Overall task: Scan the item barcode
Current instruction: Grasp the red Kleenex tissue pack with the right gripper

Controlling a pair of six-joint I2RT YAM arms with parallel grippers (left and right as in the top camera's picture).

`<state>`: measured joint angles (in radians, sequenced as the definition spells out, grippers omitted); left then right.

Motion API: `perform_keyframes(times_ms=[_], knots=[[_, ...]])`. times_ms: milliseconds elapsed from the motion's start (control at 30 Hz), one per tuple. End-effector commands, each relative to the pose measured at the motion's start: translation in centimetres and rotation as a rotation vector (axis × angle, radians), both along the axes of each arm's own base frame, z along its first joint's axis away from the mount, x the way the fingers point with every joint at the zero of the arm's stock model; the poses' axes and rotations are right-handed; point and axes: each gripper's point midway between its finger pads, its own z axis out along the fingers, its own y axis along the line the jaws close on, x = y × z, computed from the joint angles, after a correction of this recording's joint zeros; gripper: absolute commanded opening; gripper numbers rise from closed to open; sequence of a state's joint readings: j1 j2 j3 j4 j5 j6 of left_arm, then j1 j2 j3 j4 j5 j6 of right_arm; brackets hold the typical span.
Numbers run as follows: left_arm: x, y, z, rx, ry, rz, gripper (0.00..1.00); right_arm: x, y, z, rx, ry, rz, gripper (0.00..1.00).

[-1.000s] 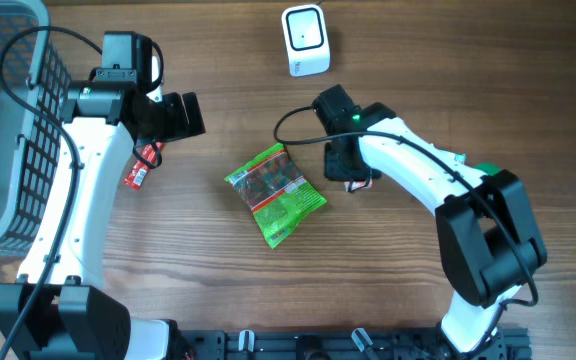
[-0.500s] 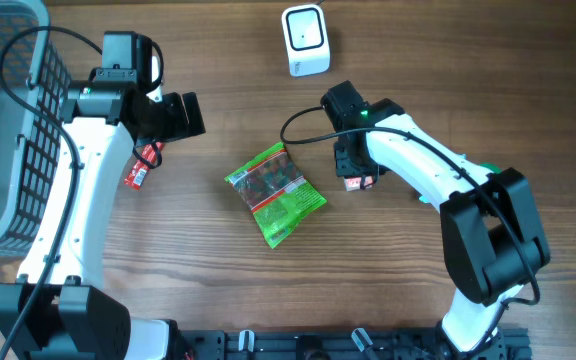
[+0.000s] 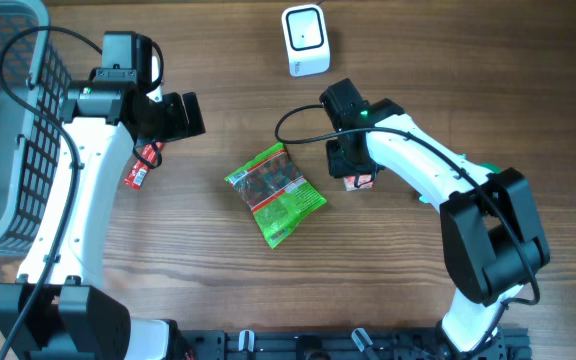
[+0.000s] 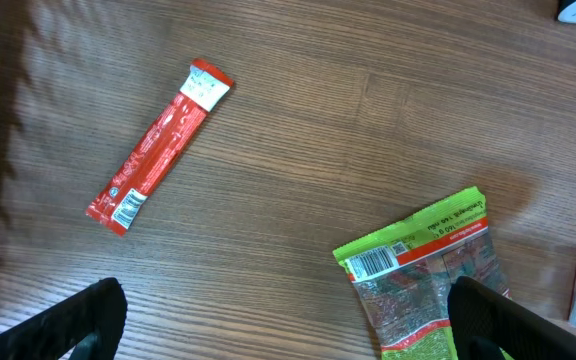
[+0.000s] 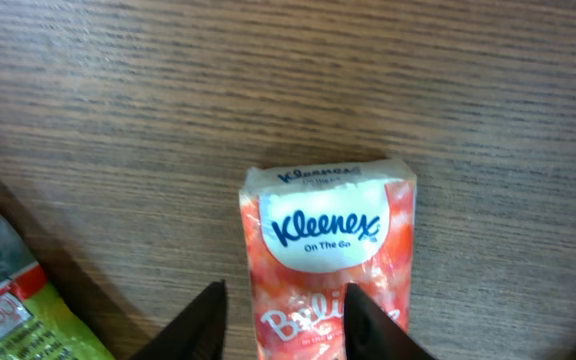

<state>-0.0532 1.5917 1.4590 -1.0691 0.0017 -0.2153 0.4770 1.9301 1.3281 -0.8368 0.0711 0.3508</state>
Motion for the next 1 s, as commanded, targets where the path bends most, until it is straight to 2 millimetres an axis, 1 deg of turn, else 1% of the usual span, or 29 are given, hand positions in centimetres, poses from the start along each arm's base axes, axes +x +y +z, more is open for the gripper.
perform_keyframes(times_ms=[0,167,267,400,500,733,833,967], knots=[[0.05,-0.17,-0.01,-0.008,-0.001,-0.002,1.00,-0.33,0.26,-0.77,0.009,0.018,0.010,0.31],[0.05,-0.17,-0.01,-0.009,-0.001,-0.001,1.00,-0.49,0.52,-0.77,-0.005,0.012,0.025,0.32],[0.05,-0.17,-0.01,-0.008,-0.001,-0.002,1.00,-0.35,0.13,-0.69,-0.054,-0.011,0.032,0.34],[0.05,-0.17,-0.01,-0.009,-0.001,-0.001,1.00,-0.36,0.16,-0.67,-0.063,-0.015,0.033,0.35],[0.05,-0.17,-0.01,-0.009,-0.001,-0.001,1.00,-0.39,0.18,-0.67,-0.058,-0.016,0.002,0.34],[0.05,-0.17,-0.01,-0.009,-0.001,-0.001,1.00,-0.32,0.06,-0.65,-0.067,-0.019,0.013,0.33],[0.05,-0.17,-0.01,-0.009,-0.001,-0.001,1.00,-0.43,0.00,-0.66,-0.069,-0.015,0.013,0.30],[0.05,-0.17,-0.01,-0.008,-0.001,-0.002,1.00,-0.60,-0.11,-0.79,-0.072,-0.009,0.012,0.30]])
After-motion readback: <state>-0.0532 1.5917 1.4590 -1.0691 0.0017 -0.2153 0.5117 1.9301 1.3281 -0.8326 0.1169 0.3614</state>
